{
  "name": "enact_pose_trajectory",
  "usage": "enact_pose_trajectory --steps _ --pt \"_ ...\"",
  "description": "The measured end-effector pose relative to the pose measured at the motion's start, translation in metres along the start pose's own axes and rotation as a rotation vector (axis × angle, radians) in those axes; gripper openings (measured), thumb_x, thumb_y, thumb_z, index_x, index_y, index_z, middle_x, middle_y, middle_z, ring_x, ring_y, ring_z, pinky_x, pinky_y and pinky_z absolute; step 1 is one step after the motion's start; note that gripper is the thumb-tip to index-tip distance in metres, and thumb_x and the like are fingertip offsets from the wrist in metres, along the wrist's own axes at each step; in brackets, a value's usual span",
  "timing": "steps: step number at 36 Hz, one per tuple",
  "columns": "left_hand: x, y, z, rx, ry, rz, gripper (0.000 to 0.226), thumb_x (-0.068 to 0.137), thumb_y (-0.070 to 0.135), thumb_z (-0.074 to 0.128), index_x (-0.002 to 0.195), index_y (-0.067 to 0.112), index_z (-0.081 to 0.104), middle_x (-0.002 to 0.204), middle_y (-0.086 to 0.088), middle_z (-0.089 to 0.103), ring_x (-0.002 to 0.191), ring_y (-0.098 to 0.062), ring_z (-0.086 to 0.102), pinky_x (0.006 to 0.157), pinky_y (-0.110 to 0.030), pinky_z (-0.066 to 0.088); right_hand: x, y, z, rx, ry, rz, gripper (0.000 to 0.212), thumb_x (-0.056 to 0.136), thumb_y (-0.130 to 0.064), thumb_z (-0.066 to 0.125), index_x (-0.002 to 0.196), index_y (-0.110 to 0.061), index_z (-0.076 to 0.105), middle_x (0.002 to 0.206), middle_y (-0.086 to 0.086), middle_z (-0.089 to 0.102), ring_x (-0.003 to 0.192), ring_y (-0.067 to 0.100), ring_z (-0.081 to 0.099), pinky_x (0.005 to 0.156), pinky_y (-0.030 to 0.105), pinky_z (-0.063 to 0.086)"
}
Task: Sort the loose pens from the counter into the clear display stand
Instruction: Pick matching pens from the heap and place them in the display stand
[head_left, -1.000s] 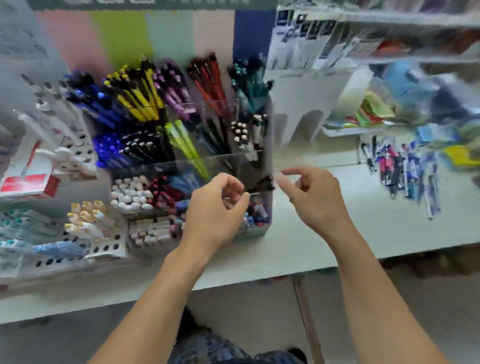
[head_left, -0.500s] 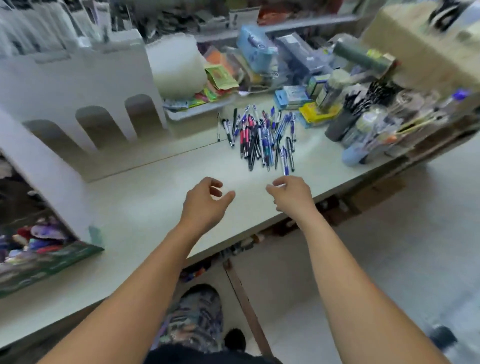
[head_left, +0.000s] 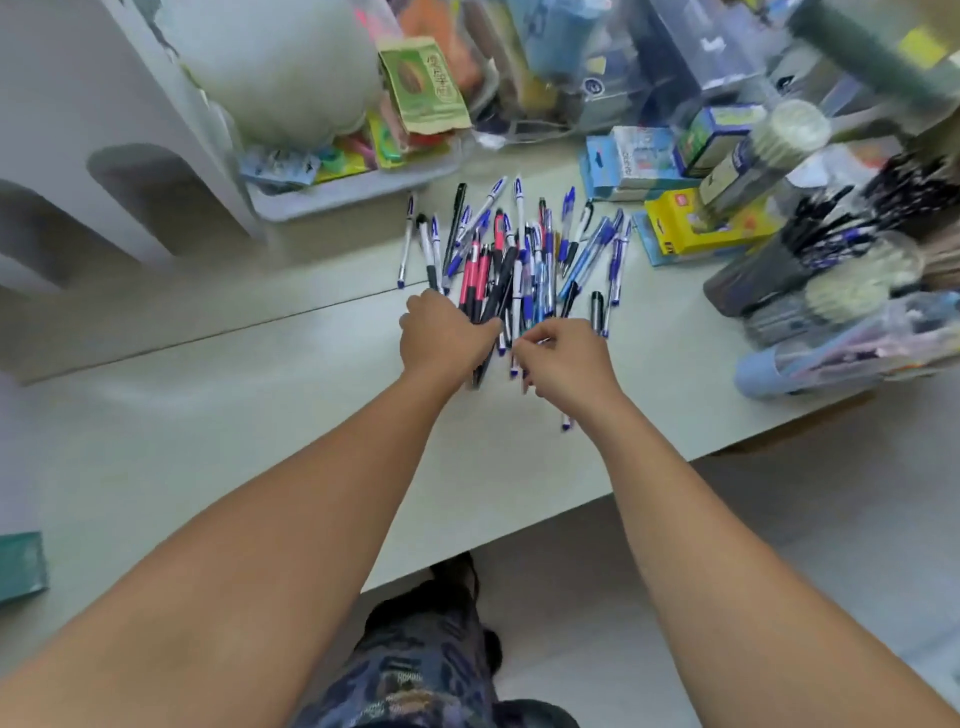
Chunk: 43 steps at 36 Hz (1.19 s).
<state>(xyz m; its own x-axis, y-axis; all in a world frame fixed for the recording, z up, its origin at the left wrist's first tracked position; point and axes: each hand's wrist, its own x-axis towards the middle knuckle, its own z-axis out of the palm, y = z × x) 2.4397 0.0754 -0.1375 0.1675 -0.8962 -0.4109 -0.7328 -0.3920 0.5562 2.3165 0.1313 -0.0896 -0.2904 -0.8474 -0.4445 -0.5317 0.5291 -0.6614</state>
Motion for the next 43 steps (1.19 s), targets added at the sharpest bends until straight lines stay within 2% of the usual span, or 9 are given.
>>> enact_pose_trajectory --steps 6,12,16,19,23,28,32,36,43 --pt "0.010 0.025 0.023 0.086 0.001 -0.016 0.089 0.074 0.037 0.086 0.138 0.001 0.036 0.133 -0.017 0.051 0.121 -0.035 0.055 0.097 -0.040 0.049 0.013 0.016 -0.011 0.002 0.008 -0.012 0.015 0.092 -0.025 0.064 0.077 -0.026 0.067 0.066 -0.002 0.069 0.065 0.022 0.070 0.063 0.037 0.059" --pt "0.009 0.033 0.022 0.152 -0.026 -0.047 0.062 0.085 0.011 0.074 0.135 0.000 0.040 0.128 -0.016 0.056 0.116 -0.032 0.059 0.087 -0.033 0.049 0.008 0.030 -0.015 0.053 -0.090 0.022 0.008 0.094 -0.022 0.064 0.091 -0.019 0.071 0.073 0.000 0.070 0.071 0.025 0.073 0.048 0.024 0.053" --pt "0.006 0.030 0.019 0.211 -0.056 -0.083 0.056 0.093 0.014 0.067 0.138 -0.005 0.040 0.125 -0.016 0.060 0.115 -0.033 0.061 0.076 -0.029 0.040 0.018 0.036 -0.019 0.045 -0.145 -0.005 0.007 0.093 -0.023 0.066 0.092 -0.020 0.072 0.081 0.003 0.073 0.075 0.022 0.073 0.061 0.030 0.058" --pt "0.003 0.029 0.011 0.212 -0.102 -0.110 0.032 0.096 0.015 0.063 0.120 -0.002 0.052 0.109 -0.016 0.061 0.099 -0.032 0.061 0.072 -0.030 0.040 0.029 0.036 -0.023 0.043 -0.192 -0.030 0.007 0.092 -0.024 0.066 0.089 -0.022 0.071 0.084 0.002 0.073 0.081 0.021 0.072 0.075 0.039 0.060" --pt "-0.013 0.026 0.001 -0.263 -0.227 -0.220 0.009 0.098 0.008 0.051 0.090 0.006 0.054 0.079 -0.013 0.052 0.064 -0.025 0.052 0.059 -0.032 0.044 0.041 0.036 -0.031 0.055 -0.286 -0.034 0.012 0.092 -0.024 0.066 0.081 -0.028 0.069 0.083 0.003 0.073 0.080 0.026 0.071 0.077 0.048 0.062" --pt "-0.046 0.024 -0.015 -0.981 -0.395 -0.533 0.013 0.092 -0.002 0.037 0.090 0.004 0.048 0.070 -0.009 0.050 0.048 -0.014 0.041 0.040 -0.020 0.036 0.046 0.031 -0.033 0.078 -0.389 -0.027 0.016 0.096 -0.021 0.062 0.084 -0.017 0.072 0.079 0.007 0.074 0.068 0.021 0.066 0.068 0.040 0.059" --pt "-0.078 0.018 -0.023 -1.156 -0.496 -0.577 0.020 0.094 0.003 0.035 0.108 0.005 0.049 0.066 -0.003 0.049 0.048 -0.011 0.036 0.039 -0.018 0.028 0.038 0.018 -0.029 0.320 -0.510 0.125 0.030 0.105 -0.028 0.053 0.103 -0.002 0.069 0.085 0.013 0.070 0.071 0.023 0.062 0.059 0.029 0.052" --pt "-0.109 0.009 -0.033 -1.259 -0.493 -0.527 0.010 0.102 0.011 0.045 0.110 0.009 0.050 0.064 0.002 0.044 0.047 -0.007 0.031 0.040 -0.016 0.024 0.028 0.004 -0.018 0.557 -0.645 0.267 0.046 0.107 -0.048 0.043 0.118 -0.009 0.064 0.095 0.012 0.074 0.083 0.028 0.073 0.082 0.041 0.062" --pt "-0.158 -0.015 -0.060 -1.108 -0.356 -0.369 0.019 0.094 0.010 0.066 0.113 0.008 0.065 0.061 0.007 0.042 0.049 -0.007 0.027 0.044 -0.017 0.024 -0.008 -0.032 -0.002 0.756 -0.848 0.080 0.029 0.108 -0.028 0.047 0.126 -0.010 0.060 0.100 0.016 0.067 0.083 0.032 0.061 0.067 0.040 0.050"
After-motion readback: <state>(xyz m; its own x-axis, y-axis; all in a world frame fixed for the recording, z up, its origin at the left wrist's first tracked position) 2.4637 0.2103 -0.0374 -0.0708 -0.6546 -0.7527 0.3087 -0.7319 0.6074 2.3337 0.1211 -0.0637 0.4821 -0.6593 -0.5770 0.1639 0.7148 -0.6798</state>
